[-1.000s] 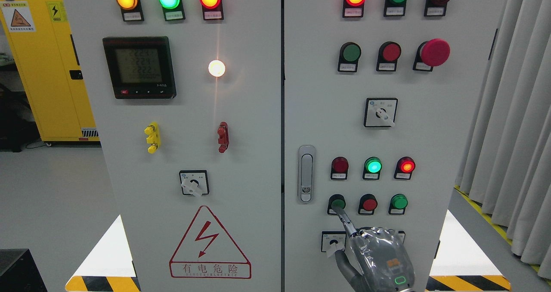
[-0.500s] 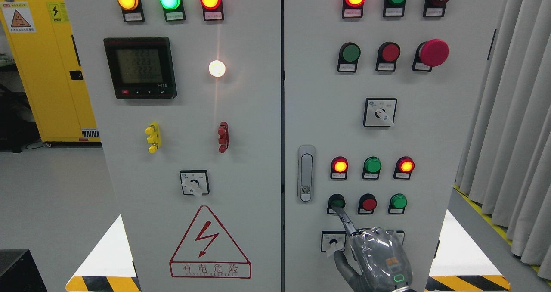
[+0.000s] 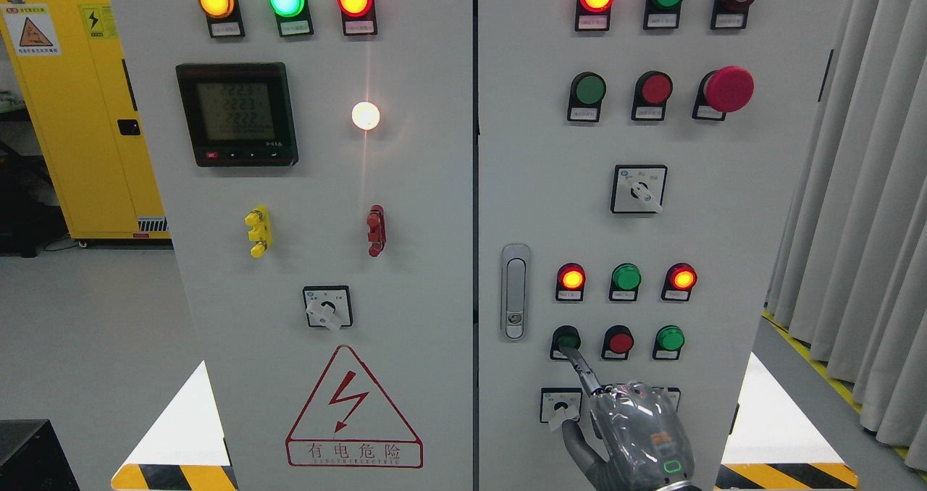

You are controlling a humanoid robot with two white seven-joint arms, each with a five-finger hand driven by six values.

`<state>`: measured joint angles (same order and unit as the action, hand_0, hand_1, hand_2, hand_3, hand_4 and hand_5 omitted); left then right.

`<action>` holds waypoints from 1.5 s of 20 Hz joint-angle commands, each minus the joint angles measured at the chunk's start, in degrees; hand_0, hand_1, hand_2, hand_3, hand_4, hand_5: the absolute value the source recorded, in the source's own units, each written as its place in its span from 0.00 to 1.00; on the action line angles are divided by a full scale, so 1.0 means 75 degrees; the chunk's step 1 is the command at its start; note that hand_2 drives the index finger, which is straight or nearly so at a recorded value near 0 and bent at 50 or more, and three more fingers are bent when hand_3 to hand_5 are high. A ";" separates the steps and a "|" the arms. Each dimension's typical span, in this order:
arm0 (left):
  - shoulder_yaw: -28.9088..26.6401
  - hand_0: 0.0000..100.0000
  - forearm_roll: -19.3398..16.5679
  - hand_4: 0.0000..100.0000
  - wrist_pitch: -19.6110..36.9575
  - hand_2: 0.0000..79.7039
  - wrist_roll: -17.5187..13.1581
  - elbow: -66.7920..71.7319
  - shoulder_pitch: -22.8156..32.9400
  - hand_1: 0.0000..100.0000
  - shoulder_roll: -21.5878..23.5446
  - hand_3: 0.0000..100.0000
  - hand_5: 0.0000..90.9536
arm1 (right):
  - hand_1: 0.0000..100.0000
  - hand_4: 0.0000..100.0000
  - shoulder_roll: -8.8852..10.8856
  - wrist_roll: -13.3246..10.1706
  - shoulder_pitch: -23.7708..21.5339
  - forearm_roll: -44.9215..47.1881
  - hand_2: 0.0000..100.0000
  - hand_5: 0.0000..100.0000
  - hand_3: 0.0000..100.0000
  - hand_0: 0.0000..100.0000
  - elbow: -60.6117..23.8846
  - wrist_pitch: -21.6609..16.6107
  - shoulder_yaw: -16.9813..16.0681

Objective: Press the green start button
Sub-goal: 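Lift the right hand away from the green button, downward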

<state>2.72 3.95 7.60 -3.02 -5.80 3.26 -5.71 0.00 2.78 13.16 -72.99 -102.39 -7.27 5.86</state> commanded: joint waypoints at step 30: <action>0.0000 0.12 0.0000 0.00 0.0006 0.00 0.0004 0.0000 -0.0002 0.56 0.0000 0.00 0.00 | 0.74 0.45 -0.0211 -0.0934 -0.0582 0.6046 0.06 0.42 0.42 0.53 -0.1325 -0.0143 0.0567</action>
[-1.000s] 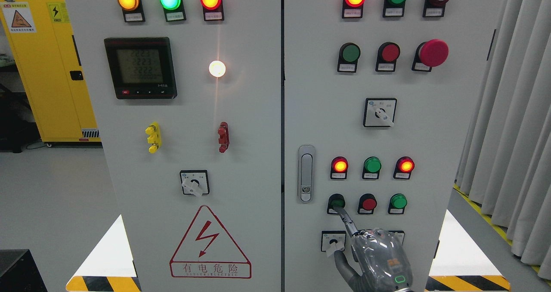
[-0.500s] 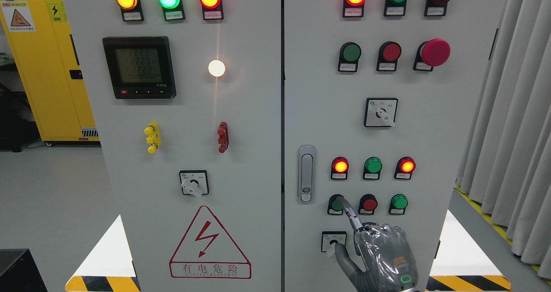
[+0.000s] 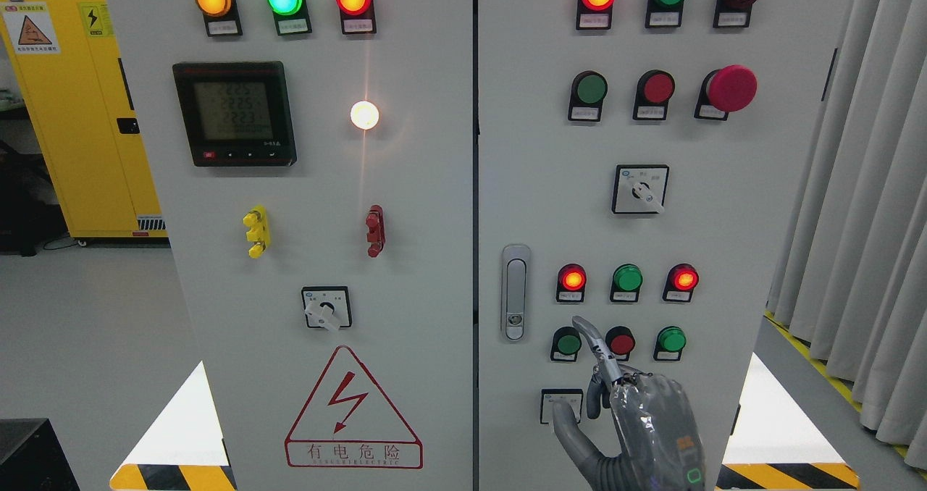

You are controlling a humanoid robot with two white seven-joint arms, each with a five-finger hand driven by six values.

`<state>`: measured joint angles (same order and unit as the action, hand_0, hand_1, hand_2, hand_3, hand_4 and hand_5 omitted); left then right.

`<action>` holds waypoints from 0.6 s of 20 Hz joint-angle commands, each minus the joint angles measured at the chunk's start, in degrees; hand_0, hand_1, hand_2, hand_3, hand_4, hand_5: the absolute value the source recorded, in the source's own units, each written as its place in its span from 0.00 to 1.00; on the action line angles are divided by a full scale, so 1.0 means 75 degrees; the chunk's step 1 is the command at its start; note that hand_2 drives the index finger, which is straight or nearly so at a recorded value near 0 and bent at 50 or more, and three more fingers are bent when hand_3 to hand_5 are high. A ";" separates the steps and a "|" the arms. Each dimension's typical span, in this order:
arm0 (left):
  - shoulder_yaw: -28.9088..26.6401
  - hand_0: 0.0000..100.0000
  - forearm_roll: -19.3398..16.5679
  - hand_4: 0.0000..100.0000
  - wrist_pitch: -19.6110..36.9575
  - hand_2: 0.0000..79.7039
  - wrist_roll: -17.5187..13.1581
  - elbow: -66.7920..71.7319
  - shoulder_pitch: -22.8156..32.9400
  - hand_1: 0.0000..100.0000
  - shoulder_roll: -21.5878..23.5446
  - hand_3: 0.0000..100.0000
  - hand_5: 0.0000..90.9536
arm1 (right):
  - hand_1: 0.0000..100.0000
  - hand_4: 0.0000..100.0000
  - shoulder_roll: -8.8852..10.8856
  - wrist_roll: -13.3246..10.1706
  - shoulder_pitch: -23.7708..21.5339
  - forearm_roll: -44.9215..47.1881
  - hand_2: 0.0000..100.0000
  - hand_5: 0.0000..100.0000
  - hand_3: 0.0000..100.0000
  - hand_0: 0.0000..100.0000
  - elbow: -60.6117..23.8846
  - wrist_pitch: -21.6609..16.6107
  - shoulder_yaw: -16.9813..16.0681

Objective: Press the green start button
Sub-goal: 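Lift the right hand away from the green button, downward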

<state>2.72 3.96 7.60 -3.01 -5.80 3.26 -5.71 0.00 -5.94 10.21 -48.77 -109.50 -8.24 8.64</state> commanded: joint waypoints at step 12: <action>0.0000 0.12 0.0000 0.00 0.0006 0.00 0.0003 0.0000 -0.0001 0.56 0.0000 0.00 0.00 | 0.53 0.08 -0.0211 0.0746 -0.1139 0.6033 0.00 0.08 0.02 0.43 -0.0575 -0.0108 0.0208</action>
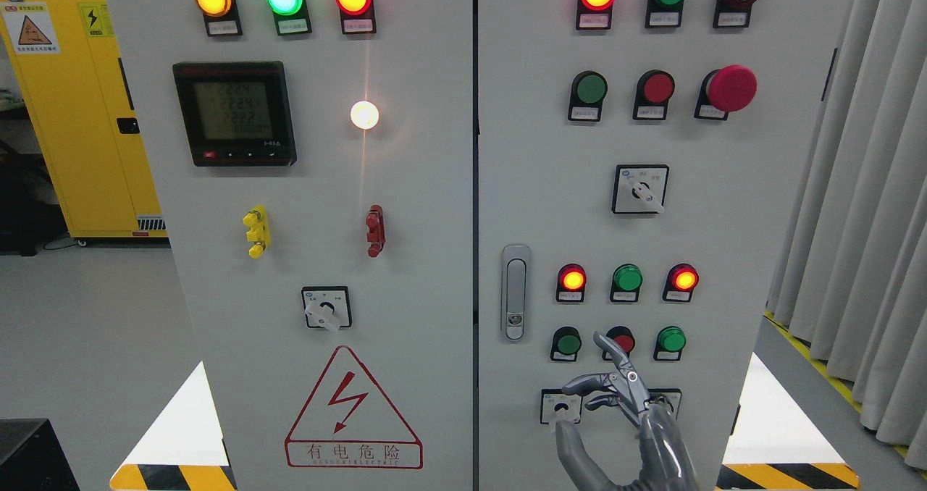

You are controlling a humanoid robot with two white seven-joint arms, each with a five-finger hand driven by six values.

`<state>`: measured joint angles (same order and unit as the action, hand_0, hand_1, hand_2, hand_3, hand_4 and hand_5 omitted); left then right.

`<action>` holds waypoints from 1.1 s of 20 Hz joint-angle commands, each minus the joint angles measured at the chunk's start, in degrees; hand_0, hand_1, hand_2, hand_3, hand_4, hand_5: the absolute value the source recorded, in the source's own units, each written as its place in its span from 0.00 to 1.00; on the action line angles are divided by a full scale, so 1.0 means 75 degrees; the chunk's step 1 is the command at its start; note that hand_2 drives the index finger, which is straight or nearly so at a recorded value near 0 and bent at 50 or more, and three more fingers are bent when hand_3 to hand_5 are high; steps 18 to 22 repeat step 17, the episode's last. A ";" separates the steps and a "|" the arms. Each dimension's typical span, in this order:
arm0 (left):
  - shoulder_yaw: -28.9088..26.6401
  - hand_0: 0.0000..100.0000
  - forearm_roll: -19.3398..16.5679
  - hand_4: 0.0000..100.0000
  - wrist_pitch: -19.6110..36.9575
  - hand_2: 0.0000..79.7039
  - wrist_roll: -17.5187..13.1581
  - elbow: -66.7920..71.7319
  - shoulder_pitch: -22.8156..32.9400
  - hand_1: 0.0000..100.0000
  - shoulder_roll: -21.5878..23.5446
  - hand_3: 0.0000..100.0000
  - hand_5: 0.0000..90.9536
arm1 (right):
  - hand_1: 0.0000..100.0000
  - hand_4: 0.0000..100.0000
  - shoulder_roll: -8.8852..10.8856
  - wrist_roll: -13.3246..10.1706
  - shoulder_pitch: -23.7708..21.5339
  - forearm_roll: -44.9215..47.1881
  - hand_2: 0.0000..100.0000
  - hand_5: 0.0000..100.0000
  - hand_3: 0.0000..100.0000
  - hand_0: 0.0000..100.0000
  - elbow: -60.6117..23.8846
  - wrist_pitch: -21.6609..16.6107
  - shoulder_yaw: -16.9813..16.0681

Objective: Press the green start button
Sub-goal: 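Lift the right hand away from the green button, downward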

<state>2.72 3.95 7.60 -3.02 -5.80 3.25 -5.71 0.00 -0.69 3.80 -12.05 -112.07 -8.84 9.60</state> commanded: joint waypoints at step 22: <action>0.0000 0.12 0.0000 0.00 0.0006 0.00 0.0004 0.0000 0.0000 0.56 0.0000 0.00 0.00 | 0.54 0.10 -0.0211 0.0045 -0.0413 0.1172 0.00 0.08 0.03 0.36 -0.0198 -0.0016 0.0208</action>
